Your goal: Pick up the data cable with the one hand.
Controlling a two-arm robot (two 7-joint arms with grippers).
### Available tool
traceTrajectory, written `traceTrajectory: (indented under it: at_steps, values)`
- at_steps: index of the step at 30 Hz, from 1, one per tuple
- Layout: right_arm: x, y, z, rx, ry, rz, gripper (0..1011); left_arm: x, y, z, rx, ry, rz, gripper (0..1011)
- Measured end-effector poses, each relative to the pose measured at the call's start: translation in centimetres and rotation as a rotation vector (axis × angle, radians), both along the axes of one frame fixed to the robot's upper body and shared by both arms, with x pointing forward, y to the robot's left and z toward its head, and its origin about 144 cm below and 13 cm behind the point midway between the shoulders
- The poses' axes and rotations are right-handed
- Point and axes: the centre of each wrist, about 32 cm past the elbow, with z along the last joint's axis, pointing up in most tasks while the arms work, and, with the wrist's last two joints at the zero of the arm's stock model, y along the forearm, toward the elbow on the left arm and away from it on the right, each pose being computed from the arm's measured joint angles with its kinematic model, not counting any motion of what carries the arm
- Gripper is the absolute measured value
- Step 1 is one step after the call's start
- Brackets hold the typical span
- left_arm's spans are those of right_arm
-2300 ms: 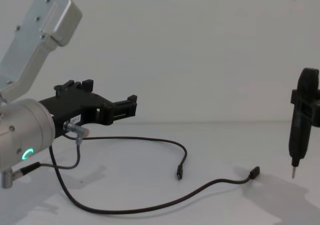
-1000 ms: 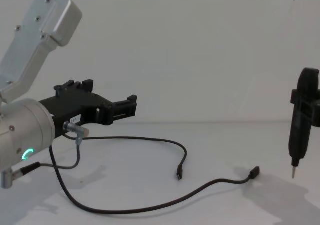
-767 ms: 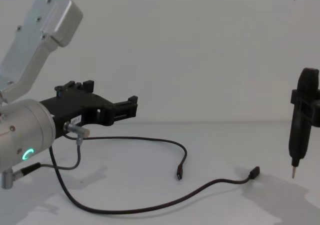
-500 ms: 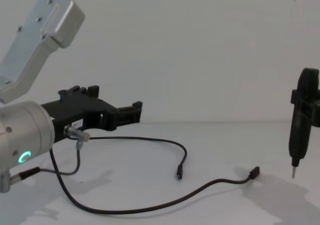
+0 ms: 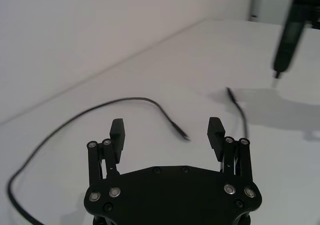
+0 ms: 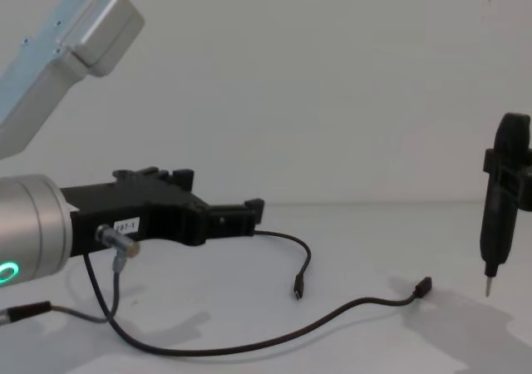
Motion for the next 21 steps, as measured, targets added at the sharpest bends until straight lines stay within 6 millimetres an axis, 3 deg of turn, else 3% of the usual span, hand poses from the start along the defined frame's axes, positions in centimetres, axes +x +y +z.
traceTrajectory:
  at_steps: [10, 21]
  values:
    - [0.0, 0.0, 0.0, 0.000, 0.000, 0.000, 279, -0.6, 0.3, 1.7, 0.024, 0.110, -0.128, 1001]
    - [0.0, 0.0, 0.0, 0.000, 0.000, 0.000, 279, 0.5, -0.5, 3.0, 0.068, 0.181, -0.191, 1001]
